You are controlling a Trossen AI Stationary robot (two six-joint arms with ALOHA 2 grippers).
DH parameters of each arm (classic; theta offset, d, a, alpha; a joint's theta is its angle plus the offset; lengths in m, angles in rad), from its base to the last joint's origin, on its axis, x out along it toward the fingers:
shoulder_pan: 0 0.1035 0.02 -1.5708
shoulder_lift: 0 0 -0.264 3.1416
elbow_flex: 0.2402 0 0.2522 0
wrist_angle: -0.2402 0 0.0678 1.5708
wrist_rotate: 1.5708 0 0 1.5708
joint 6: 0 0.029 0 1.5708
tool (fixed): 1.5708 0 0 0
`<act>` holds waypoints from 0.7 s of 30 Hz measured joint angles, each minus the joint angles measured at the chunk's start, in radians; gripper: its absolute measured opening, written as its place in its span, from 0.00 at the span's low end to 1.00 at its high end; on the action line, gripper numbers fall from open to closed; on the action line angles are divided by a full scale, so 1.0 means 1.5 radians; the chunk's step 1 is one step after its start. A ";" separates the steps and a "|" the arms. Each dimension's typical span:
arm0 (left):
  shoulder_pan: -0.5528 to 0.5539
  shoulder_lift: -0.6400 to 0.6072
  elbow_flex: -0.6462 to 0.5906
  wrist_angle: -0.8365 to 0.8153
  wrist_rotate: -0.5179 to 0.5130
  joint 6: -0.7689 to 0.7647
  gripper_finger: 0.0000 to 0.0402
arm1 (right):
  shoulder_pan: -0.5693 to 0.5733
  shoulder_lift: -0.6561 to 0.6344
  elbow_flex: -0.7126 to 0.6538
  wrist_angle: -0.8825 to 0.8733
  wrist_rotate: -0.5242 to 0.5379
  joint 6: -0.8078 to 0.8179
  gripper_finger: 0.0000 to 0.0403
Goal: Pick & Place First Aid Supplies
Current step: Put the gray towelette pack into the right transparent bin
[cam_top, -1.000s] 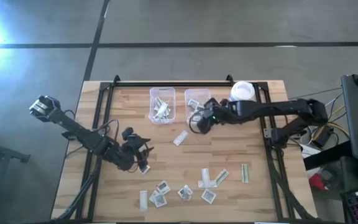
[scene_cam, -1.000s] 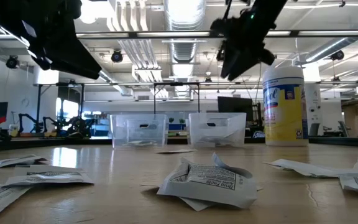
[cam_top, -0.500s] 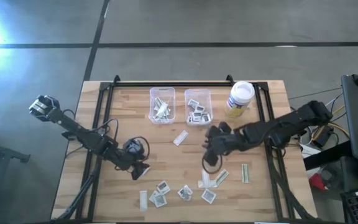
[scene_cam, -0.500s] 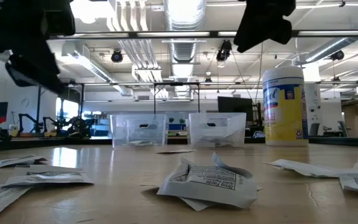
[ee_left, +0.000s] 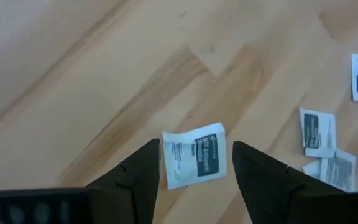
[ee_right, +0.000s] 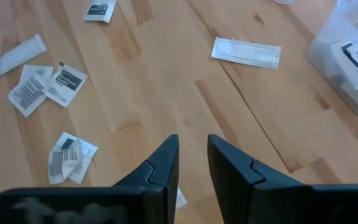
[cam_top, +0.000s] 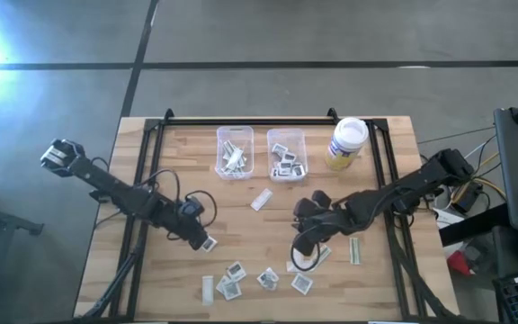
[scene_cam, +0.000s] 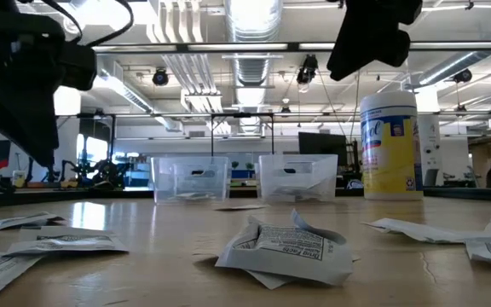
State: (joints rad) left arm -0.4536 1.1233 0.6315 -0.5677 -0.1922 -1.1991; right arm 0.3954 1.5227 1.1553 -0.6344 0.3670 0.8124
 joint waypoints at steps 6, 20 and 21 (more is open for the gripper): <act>0.024 0.000 -0.035 0.038 0.031 -0.007 0.48 | 0.000 0.000 0.000 0.007 0.000 0.000 0.19; 0.018 0.000 -0.138 0.214 0.031 -0.021 0.48 | 0.000 -0.001 0.000 0.013 0.000 0.000 0.21; 0.018 0.000 -0.139 0.215 0.030 -0.020 0.48 | -0.001 -0.001 0.000 0.013 0.000 0.000 0.21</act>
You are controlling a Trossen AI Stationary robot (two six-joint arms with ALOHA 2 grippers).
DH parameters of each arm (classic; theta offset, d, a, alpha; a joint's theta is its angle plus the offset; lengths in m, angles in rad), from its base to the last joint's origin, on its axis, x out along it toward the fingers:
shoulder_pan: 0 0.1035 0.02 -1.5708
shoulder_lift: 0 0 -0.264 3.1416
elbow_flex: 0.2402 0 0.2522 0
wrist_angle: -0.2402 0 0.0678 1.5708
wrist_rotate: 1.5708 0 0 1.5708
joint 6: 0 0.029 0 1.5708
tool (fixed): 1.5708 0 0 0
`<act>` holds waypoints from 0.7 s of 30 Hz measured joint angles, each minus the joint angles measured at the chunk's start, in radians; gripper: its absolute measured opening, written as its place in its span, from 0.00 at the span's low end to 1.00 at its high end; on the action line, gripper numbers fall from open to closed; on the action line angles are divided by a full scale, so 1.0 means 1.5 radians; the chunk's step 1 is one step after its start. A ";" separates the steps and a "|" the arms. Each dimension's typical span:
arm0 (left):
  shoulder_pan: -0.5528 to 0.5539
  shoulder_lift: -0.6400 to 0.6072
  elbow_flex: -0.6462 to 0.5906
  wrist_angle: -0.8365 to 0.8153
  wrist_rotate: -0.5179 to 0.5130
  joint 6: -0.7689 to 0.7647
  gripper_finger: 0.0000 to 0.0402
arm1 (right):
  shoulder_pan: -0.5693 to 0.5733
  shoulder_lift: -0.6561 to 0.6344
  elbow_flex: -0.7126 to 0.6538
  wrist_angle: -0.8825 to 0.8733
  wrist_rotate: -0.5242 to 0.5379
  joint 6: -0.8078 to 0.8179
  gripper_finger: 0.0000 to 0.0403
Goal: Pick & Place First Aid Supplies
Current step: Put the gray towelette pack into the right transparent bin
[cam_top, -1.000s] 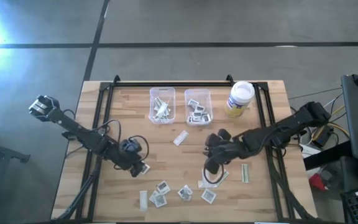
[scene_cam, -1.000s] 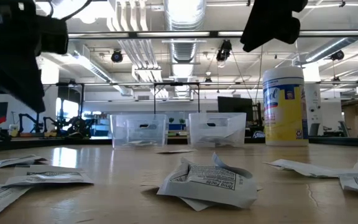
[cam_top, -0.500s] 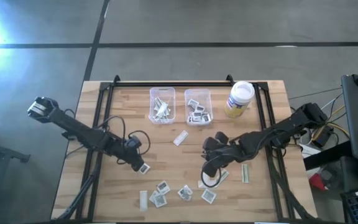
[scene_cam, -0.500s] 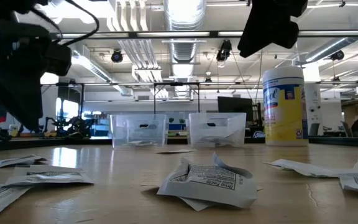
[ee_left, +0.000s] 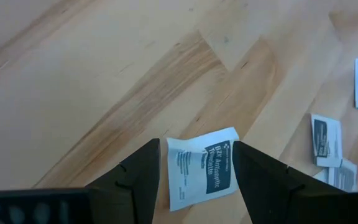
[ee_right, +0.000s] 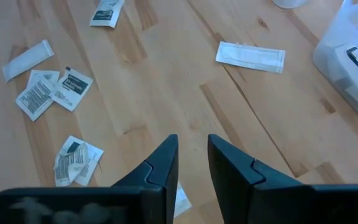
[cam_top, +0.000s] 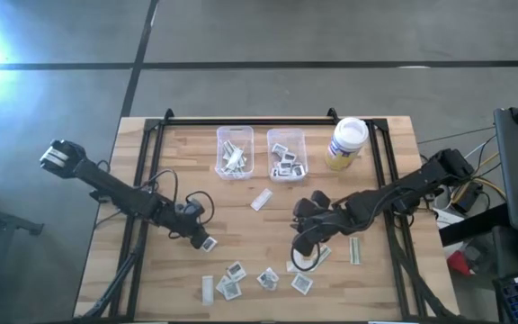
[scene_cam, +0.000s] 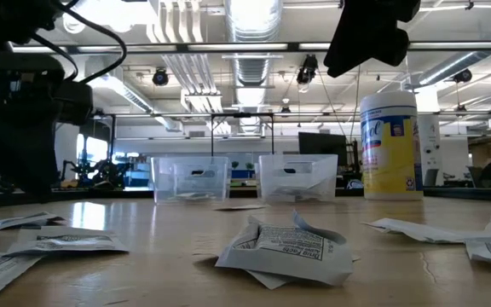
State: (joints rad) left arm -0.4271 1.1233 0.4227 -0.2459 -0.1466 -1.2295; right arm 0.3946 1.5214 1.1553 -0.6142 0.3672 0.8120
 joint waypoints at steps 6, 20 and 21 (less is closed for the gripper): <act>-0.001 0.000 -0.001 0.000 -0.002 0.015 0.48 | 0.000 -0.001 0.000 0.002 0.000 0.000 0.20; -0.004 0.105 0.004 0.002 -0.014 0.015 0.48 | 0.000 -0.001 0.000 0.006 0.000 -0.002 0.19; -0.004 0.106 0.004 0.001 -0.014 0.011 0.48 | 0.000 -0.001 0.000 0.008 0.000 -0.002 0.19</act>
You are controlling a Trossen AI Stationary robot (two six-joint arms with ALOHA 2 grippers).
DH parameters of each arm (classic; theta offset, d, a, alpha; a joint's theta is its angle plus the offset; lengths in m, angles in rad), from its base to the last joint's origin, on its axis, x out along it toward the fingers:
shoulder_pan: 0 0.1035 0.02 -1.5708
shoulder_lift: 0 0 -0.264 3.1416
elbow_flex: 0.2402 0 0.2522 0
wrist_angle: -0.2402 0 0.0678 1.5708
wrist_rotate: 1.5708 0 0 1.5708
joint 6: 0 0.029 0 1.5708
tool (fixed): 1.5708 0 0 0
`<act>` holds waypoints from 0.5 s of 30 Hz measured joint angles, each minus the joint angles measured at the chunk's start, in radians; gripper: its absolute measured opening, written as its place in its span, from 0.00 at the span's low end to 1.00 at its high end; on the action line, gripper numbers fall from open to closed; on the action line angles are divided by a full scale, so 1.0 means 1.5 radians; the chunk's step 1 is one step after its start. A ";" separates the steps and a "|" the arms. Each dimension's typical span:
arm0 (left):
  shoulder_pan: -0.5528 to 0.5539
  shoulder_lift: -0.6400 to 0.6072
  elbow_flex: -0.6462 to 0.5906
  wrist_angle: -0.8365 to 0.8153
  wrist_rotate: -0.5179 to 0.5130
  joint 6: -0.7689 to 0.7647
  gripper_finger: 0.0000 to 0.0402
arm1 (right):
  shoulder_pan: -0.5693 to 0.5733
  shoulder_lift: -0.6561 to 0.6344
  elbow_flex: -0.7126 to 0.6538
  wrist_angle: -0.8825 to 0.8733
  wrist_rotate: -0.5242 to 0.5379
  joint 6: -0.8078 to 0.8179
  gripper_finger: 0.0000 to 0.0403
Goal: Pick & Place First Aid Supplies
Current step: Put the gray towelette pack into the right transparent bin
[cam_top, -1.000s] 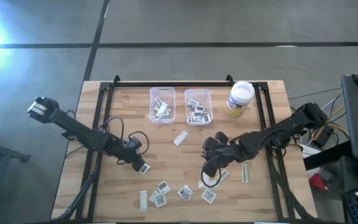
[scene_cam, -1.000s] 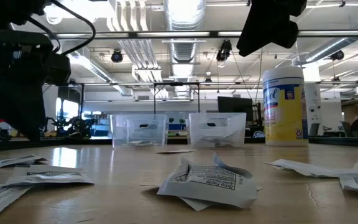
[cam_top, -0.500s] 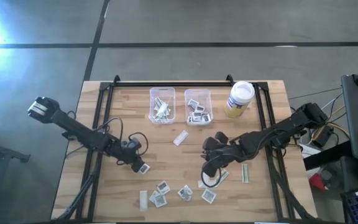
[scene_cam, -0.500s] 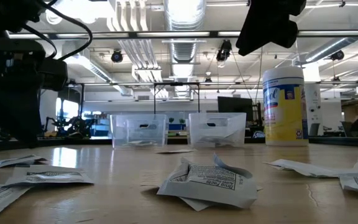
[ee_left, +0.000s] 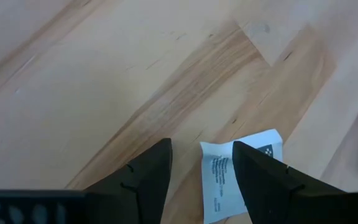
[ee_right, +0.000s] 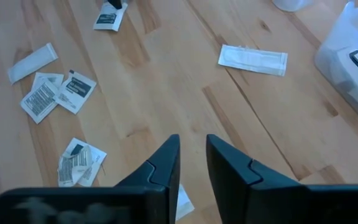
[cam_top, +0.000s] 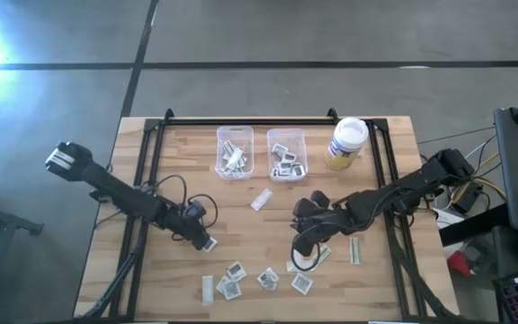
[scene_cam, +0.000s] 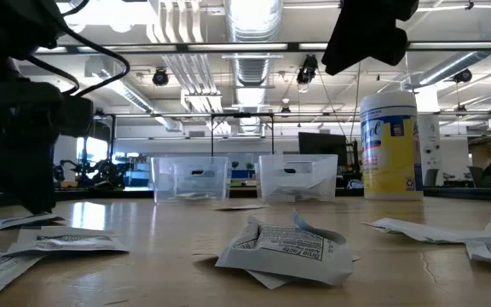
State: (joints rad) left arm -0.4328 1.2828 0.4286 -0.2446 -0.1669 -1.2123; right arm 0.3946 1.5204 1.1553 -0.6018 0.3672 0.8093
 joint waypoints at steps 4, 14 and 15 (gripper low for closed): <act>0.000 0.009 0.000 -0.016 0.005 -0.014 0.46 | 0.000 0.000 0.000 0.003 0.000 0.000 0.21; -0.011 0.014 0.008 -0.006 0.049 -0.009 0.40 | 0.000 0.000 0.000 0.005 0.000 0.000 0.18; -0.012 0.014 0.013 -0.006 0.054 -0.008 0.40 | 0.000 0.000 0.000 0.005 0.000 0.000 0.17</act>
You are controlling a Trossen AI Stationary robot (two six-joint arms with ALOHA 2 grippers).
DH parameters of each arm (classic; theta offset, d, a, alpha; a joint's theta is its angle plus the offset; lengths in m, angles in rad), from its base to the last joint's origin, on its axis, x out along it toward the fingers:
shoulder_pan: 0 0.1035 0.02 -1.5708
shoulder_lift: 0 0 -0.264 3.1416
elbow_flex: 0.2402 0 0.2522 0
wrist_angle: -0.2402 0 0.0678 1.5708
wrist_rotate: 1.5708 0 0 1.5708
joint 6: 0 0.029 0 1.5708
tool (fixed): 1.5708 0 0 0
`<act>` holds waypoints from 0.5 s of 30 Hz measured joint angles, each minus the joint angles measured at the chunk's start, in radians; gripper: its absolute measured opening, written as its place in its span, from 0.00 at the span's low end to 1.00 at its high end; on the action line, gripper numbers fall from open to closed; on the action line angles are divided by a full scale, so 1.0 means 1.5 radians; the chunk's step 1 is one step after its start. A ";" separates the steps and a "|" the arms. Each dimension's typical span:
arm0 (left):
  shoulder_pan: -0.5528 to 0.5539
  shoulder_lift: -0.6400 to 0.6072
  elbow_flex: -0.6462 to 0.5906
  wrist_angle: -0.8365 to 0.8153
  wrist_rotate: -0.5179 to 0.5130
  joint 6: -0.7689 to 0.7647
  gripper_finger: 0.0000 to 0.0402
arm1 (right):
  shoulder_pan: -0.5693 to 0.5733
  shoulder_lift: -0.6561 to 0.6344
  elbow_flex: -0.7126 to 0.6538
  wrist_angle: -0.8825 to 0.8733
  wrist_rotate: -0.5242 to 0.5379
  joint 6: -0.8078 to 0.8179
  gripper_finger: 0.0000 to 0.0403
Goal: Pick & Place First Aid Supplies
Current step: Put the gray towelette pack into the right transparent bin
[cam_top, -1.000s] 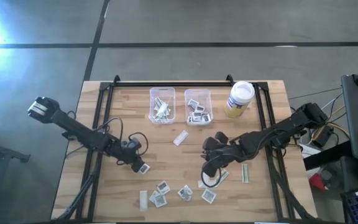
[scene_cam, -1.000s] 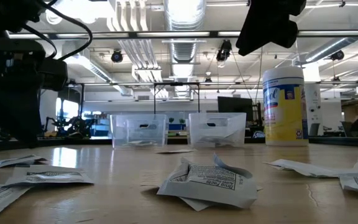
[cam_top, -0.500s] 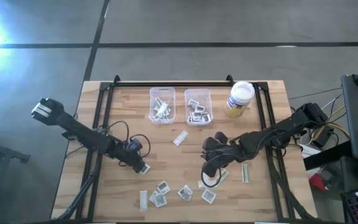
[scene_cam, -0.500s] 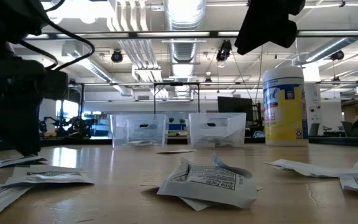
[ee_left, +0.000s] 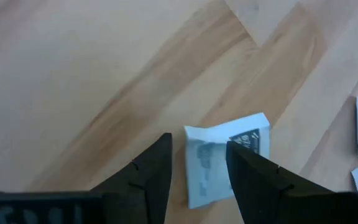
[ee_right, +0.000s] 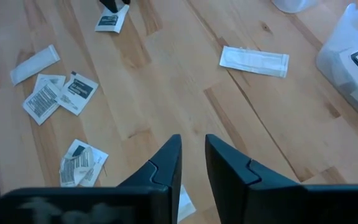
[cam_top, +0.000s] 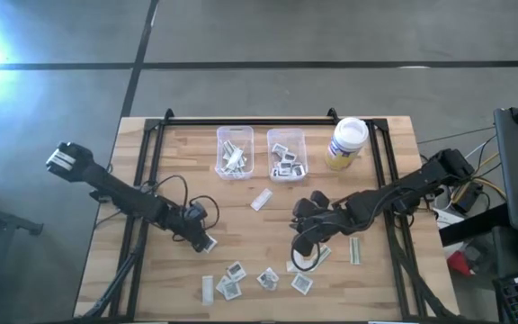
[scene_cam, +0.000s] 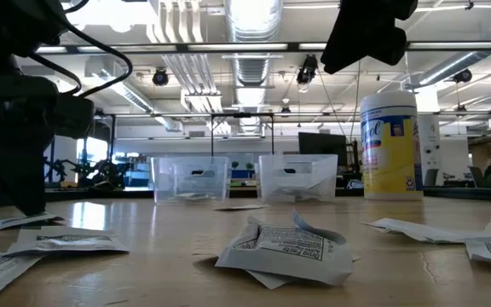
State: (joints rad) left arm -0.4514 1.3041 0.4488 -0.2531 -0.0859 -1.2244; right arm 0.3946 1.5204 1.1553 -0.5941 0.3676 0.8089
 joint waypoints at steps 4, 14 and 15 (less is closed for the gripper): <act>-0.002 0.001 0.019 0.000 0.014 0.024 0.39 | 0.000 0.000 0.000 0.001 0.000 0.000 0.16; -0.003 0.001 0.022 -0.018 -0.004 0.012 0.36 | 0.000 0.000 0.000 0.001 0.000 0.000 0.20; -0.003 0.001 0.021 -0.019 -0.007 0.012 0.35 | 0.000 0.000 0.000 0.001 0.000 0.000 0.20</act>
State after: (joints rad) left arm -0.4559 1.3052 0.4803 -0.2824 -0.0961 -1.2064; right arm 0.3946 1.5204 1.1553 -0.5926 0.3675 0.8085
